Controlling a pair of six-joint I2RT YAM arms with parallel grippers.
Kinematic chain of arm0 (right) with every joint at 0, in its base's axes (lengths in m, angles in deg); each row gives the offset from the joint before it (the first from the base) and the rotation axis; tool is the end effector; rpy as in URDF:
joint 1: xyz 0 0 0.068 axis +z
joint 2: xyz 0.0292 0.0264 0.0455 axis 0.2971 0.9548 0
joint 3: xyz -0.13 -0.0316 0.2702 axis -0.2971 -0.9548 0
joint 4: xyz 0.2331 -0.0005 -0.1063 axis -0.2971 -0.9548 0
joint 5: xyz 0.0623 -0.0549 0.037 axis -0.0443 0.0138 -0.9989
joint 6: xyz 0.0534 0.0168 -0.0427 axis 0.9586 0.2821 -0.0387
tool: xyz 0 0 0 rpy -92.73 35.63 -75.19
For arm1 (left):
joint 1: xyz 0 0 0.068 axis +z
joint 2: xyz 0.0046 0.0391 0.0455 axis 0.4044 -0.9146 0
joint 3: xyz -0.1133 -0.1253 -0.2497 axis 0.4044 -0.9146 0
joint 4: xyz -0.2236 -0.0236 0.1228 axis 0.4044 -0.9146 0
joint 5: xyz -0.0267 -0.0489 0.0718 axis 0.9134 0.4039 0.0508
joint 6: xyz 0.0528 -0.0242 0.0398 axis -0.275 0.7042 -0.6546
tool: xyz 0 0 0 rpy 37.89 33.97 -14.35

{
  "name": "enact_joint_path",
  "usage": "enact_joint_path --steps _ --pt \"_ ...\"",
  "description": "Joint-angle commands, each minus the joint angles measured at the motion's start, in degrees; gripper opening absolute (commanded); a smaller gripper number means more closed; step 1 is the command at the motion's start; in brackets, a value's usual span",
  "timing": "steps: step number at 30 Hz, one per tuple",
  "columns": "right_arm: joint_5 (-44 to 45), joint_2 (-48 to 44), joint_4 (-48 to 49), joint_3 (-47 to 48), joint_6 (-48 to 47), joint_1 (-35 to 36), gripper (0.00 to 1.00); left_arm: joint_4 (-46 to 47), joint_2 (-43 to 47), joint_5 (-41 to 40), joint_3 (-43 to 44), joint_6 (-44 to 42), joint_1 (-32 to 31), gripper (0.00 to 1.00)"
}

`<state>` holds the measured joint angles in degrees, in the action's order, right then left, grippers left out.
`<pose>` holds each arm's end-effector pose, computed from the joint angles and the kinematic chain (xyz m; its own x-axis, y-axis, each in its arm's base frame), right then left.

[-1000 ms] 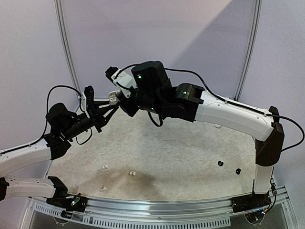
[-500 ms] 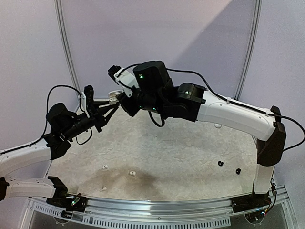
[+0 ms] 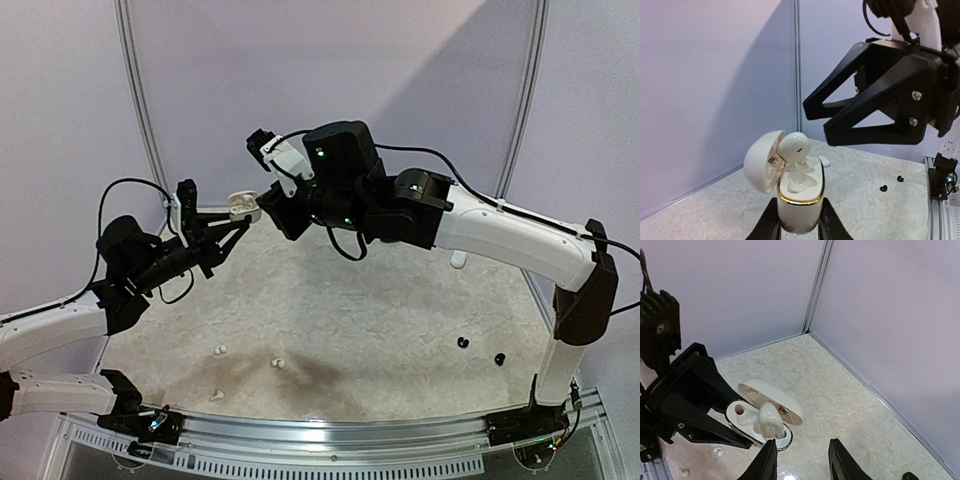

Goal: Insert the wireless bluetooth earbuds into the charging case

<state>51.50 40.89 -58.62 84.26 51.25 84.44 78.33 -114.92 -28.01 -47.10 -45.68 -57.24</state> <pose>0.1978 0.4241 0.4289 -0.0583 -0.3333 -0.9410 -0.7711 0.6137 -0.1696 0.1775 -0.1417 0.3284 0.0510 -0.1469 -0.9878 0.8189 0.5723 -0.0429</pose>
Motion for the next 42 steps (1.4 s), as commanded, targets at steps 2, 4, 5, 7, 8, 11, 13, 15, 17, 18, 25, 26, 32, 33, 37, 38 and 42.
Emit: enact_joint_path --steps 2,4,5,7,8,11,13,15,17,18,25,26,32,33,37,38,42 --pt "-7.55 -4.0 2.32 -0.92 -0.48 -0.02 0.35 -1.15 0.2 3.84 1.18 -1.05 -0.8 0.0" --pt "-10.4 -4.37 2.09 -0.8 -0.75 -0.04 0.34 -1.5 0.15 4.79 1.4 -1.06 -0.8 0.0" --pt "-11.54 -4.54 1.54 -0.64 -0.86 -0.08 0.34 -1.76 0.13 5.42 1.53 -1.05 -0.8 0.0" --pt "-13.15 -4.6 -0.05 -0.17 -1.23 -0.08 0.32 -2.31 -0.01 7.86 2.01 -1.16 -0.8 0.0" --pt "-14.01 -4.6 -1.14 0.06 -1.38 -0.05 0.31 -2.61 -0.03 9.23 2.19 -0.96 -0.73 0.0" --pt "-16.97 -4.76 -3.18 0.17 -1.66 -0.1 0.29 -3.22 -0.43 12.9 2.67 0.25 -0.72 0.0" --pt "-19.61 -4.95 -4.12 0.27 -1.89 -0.09 0.29 -3.25 -0.8 15.0 2.99 0.78 -0.72 0.0" --pt "-20.11 -4.83 -4.72 0.26 -1.94 -0.09 0.28 -3.22 -1.21 17.02 3.31 1.16 -0.72 0.0" --pt "-20.22 -4.78 -5.03 0.34 -2.08 -0.07 0.26 -3.29 -1.45 18.06 3.51 1.38 -0.79 0.0" --pt "-20.15 -4.71 -5.09 0.3 -2.18 -0.09 0.25 -3.38 -1.52 18.29 3.64 1.4 -0.8 0.0" --pt "-19.12 -4.42 -7.61 0.31 -2.19 -0.05 0.17 -3.98 -1.54 19.13 4.22 1.21 -0.81 0.0" --pt "-18.94 -4.5 -8.04 0.18 -2.27 -0.09 0.16 -4.01 -1.54 19.13 4.26 1.21 -0.87 0.0" --pt "-18.13 -5.28 -9.66 -0.37 -2.98 -0.09 0.15 -3.8 -1.7 19.76 4.5 0.97 -0.89 0.0" --pt "-18.16 -5.47 -9.8 -0.47 -3.06 -0.08 0.14 -3.83 -1.68 19.8 4.62 0.97 -0.89 0.0" --pt "-18.24 -5.95 -11.35 -0.81 -3.55 -0.07 0.13 -3.77 -1.72 19.81 4.55 0.77 -0.89 0.0" --pt "-18.39 -6.13 -11.72 -0.91 -3.58 -0.06 0.13 -3.76 -1.72 19.83 4.55 0.73 -0.89 0.0" --pt "-18.96 -7.24 -12.19 -1.58 -3.46 -0.09 0.14 -3.96 -1.81 20.5 4.48 0.35 -0.89 0.0"
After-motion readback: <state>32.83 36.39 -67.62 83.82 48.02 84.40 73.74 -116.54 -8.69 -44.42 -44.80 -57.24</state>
